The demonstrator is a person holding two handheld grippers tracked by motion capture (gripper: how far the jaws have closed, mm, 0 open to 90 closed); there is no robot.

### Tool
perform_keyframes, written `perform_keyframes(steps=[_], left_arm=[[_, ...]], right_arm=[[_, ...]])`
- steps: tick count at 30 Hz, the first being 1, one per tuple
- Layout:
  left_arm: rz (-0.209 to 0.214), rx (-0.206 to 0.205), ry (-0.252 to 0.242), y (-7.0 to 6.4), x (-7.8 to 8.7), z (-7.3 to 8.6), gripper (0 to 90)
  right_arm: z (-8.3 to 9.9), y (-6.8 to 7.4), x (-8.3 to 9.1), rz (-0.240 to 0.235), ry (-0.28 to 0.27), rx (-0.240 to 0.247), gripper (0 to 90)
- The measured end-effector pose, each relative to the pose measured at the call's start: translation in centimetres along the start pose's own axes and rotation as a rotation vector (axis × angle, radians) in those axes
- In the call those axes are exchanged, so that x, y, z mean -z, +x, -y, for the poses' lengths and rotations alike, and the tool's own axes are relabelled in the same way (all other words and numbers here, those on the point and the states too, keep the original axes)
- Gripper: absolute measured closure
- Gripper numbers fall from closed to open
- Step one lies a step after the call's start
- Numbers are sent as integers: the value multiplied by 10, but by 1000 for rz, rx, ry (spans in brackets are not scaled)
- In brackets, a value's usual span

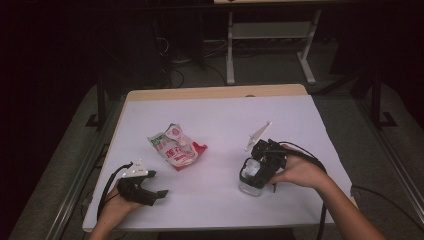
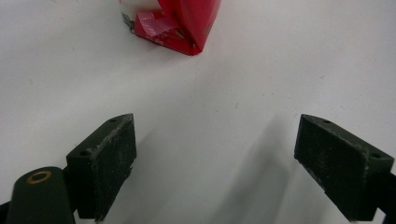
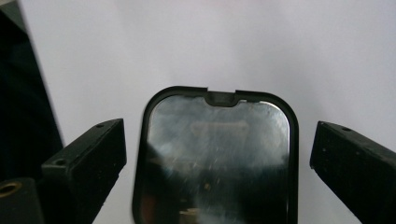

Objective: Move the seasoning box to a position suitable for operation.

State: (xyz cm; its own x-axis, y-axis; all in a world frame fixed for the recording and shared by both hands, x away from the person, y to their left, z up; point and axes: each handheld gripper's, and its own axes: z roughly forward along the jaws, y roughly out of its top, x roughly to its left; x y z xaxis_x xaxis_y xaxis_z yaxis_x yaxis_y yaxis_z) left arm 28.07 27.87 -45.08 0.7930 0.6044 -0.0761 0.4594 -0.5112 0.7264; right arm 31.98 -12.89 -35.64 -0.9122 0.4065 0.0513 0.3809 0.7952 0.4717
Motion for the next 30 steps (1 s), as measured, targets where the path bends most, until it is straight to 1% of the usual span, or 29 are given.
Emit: perform_keyframes(steps=[1, 2, 3, 4, 5, 7, 8, 9, 12, 13, 14, 15, 16, 17, 18, 19, 20, 21, 22, 23, 24, 25, 26, 27, 28, 29, 30], left_arm=[[0, -5, 3, 0, 0, 0, 124], [0, -4, 1, 0, 0, 0, 124], [0, -3, 1, 0, 0, 0, 124], [0, -4, 5, 0, 0, 0, 124], [0, -4, 5, 0, 0, 0, 124], [0, -4, 6, 0, 0, 0, 124], [0, -4, 6, 0, 0, 0, 124], [-1, -4, 5, 0, 0, 0, 124], [-3, -8, 5, 0, 1, 0, 124], [-1, 16, -6, 0, 1, 0, 125], [-2, 21, -11, 0, 1, 0, 129], [-2, 21, -11, 0, 1, 0, 129], [-4, 37, -15, 0, 2, 1, 129], [-4, 37, -15, 0, 2, 1, 129], [-6, 40, -14, 1, 2, 1, 129], [-6, 40, -14, 1, 2, 1, 129], [-12, 44, -14, 0, 2, 1, 131], [-12, 44, -14, 0, 2, 1, 131], [-17, 44, -13, 0, 3, 2, 132], [-17, 44, -13, 0, 3, 2, 132], [-20, 30, -8, 1, 3, 2, 133], [-20, 30, -8, 1, 3, 2, 134], [-23, 31, -11, 1, 3, 2, 134], [-25, 23, -3, 1, 4, 2, 134], [-28, 18, 0, 2, 4, 2, 134], [-29, 21, -4, 2, 4, 2, 134], [-29, 21, -4, 2, 4, 2, 134]], right_arm=[[0, 0, 0, 0, 0, 0, 34], [5, -1, 7, 1, -20, 2, 34], [5, -1, 7, 1, -20, 2, 34], [9, -1, 13, 4, -38, -9, 34], [9, -1, 13, 4, -38, -9, 34], [16, -2, 21, 16, -57, -20, 32], [16, -2, 21, 16, -57, -20, 32], [21, -3, 27, 25, -73, -26, 33], [31, -4, 35, 38, -106, -49, 33], [35, -4, 38, 39, -120, -58, 34], [39, -5, 39, 43, -130, -72, 41], [39, -5, 39, 43, -130, -72, 41], [50, -7, 41, 39, -156, -100, 55], [50, -7, 41, 39, -156, -100, 55], [60, -8, 43, 21, -187, -143, 59], [60, -8, 43, 21, -187, -143, 59], [70, -11, 45, 18, -216, -163, 110], [70, -11, 45, 18, -216, -163, 110], [79, -13, 46, 20, -245, -176, 138], [79, -13, 46, 20, -245, -176, 138], [89, -15, 49, 21, -277, -187, 163], [89, -15, 49, 21, -277, -187, 163], [92, -15, 50, 24, -286, -198, 189], [101, -15, 52, 25, -318, -209, 232], [105, -15, 53, 24, -336, -221, 261], [109, -15, 53, 30, -346, -227, 293], [109, -15, 53, 30, -346, -227, 293]])
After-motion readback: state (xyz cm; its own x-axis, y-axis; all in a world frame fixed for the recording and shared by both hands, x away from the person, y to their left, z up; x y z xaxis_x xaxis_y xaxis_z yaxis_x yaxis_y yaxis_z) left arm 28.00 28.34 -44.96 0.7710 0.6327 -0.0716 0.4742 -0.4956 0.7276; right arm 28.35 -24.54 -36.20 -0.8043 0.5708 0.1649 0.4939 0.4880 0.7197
